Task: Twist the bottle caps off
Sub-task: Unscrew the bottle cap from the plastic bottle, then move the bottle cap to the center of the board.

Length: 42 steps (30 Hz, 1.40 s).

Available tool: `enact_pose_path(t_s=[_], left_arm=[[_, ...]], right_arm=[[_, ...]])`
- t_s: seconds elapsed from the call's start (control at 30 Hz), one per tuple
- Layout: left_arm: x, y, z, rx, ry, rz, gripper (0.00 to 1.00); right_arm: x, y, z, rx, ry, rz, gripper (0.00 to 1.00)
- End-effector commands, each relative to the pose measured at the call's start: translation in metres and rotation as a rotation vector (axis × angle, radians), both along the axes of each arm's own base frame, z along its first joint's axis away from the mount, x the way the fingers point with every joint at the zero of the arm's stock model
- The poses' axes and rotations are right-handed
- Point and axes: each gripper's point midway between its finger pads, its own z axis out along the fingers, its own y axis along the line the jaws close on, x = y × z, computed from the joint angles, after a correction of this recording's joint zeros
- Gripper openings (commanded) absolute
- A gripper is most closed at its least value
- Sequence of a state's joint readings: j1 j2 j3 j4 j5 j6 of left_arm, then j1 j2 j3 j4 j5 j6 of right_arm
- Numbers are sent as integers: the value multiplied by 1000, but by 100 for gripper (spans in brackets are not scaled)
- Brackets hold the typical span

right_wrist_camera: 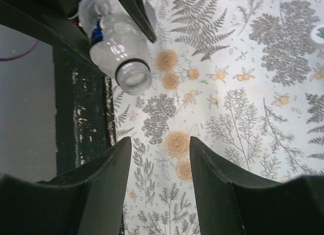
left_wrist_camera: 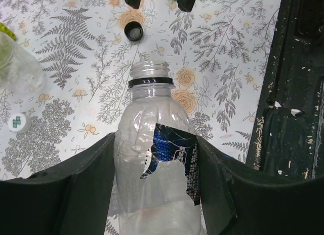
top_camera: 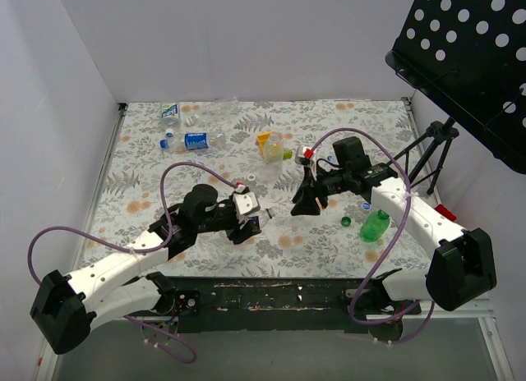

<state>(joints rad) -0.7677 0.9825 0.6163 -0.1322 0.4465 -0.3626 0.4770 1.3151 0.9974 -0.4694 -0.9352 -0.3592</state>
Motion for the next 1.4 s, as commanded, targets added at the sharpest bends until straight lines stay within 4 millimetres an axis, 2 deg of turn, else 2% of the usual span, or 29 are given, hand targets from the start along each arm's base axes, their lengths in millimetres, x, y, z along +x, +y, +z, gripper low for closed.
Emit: enact_pose_path(t_s=[0.0,0.17,0.33,0.43,0.67,0.93,1.1,1.37], left_arm=[[7,8,18,-68,-77,72,0],[8,12,20,-84,-95,96,0],[15,19,27,-86,-136,151,0],[21,26,37,-109,-184,195,0],[25,46,44,-136,-248,292,0],[25,54,39,-137,-261,323,0],[25,55,38,-132,-266,324,0],[26,55,38,-129,-268,325,0]], right_arm=[[17,-11,-12,-75,-114,-48,56],[21,-25,-24,-161,-206,-14,58],[47,-59,-70,-431,-278,-55,60],[59,-70,-88,-536,-312,-63,64],[75,-73,-122,-656,-348,-56,67],[94,-81,-147,-759,-356,-79,66],[97,-79,-152,-764,-345,-78,61],[95,-73,-162,-757,-292,-50,29]])
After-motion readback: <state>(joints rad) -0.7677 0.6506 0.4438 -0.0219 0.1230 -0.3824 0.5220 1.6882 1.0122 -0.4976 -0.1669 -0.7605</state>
